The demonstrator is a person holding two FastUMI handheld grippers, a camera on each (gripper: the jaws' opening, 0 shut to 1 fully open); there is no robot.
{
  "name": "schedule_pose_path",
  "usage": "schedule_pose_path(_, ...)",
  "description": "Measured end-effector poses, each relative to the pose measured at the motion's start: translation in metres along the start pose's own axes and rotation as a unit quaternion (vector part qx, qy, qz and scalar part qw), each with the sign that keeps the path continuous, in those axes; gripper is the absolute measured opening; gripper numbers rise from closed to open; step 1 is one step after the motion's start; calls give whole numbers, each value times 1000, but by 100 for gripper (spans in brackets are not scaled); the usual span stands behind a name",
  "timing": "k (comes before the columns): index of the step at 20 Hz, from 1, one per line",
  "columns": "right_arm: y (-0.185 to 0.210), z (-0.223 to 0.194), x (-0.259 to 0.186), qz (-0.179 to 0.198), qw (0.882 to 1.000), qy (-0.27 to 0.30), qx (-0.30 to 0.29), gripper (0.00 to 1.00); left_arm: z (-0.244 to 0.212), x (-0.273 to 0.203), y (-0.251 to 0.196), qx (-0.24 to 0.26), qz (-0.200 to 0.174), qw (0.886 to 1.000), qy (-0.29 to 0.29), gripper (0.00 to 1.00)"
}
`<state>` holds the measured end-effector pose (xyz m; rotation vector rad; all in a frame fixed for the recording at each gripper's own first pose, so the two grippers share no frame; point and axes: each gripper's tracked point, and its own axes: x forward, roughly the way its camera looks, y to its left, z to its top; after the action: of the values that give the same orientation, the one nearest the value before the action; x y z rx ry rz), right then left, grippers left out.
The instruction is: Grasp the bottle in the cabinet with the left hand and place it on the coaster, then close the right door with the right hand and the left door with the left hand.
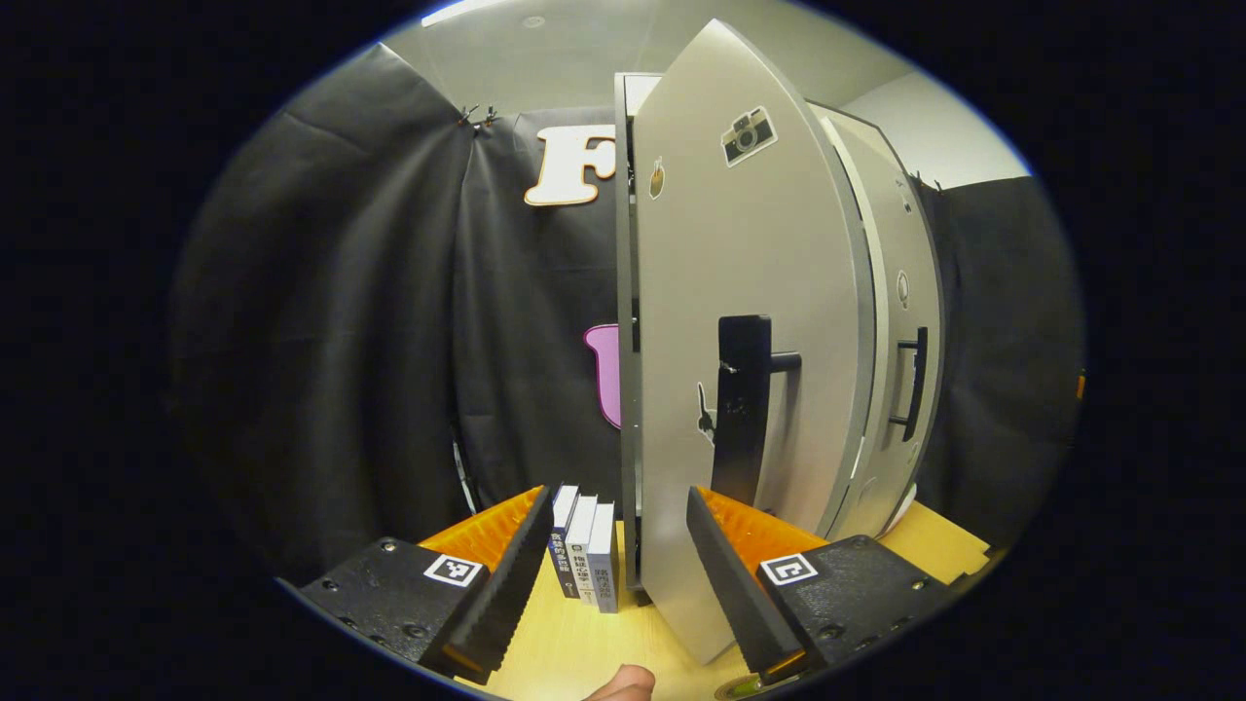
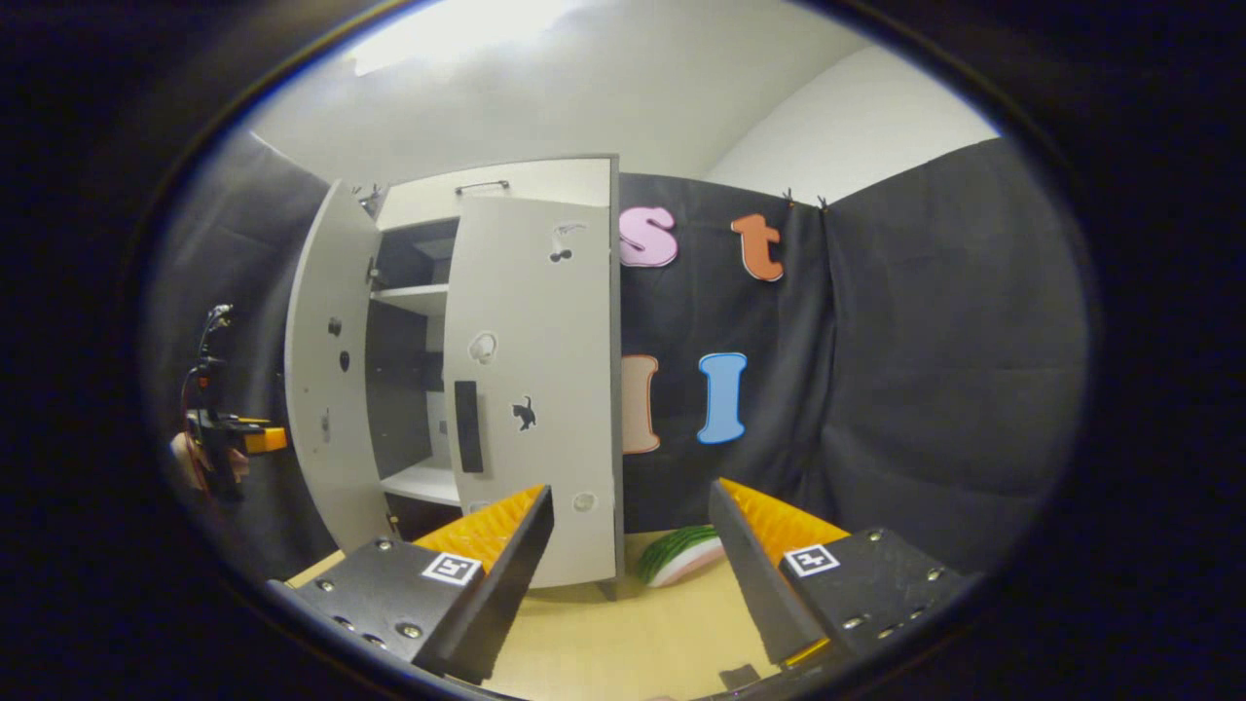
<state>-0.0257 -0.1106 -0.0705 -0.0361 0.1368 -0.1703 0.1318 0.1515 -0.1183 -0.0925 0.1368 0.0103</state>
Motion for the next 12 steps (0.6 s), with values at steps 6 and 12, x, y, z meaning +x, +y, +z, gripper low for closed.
schedule_pose_path(6,8,-5,-19,7,1000,15,1,98,0,-2,-4,-1,16,1000,-6,89)
schedule_pose_path(12,15,-8,-29,12,1000,15,6,97,-5,1,-7,-5,22,1000,-1,89)
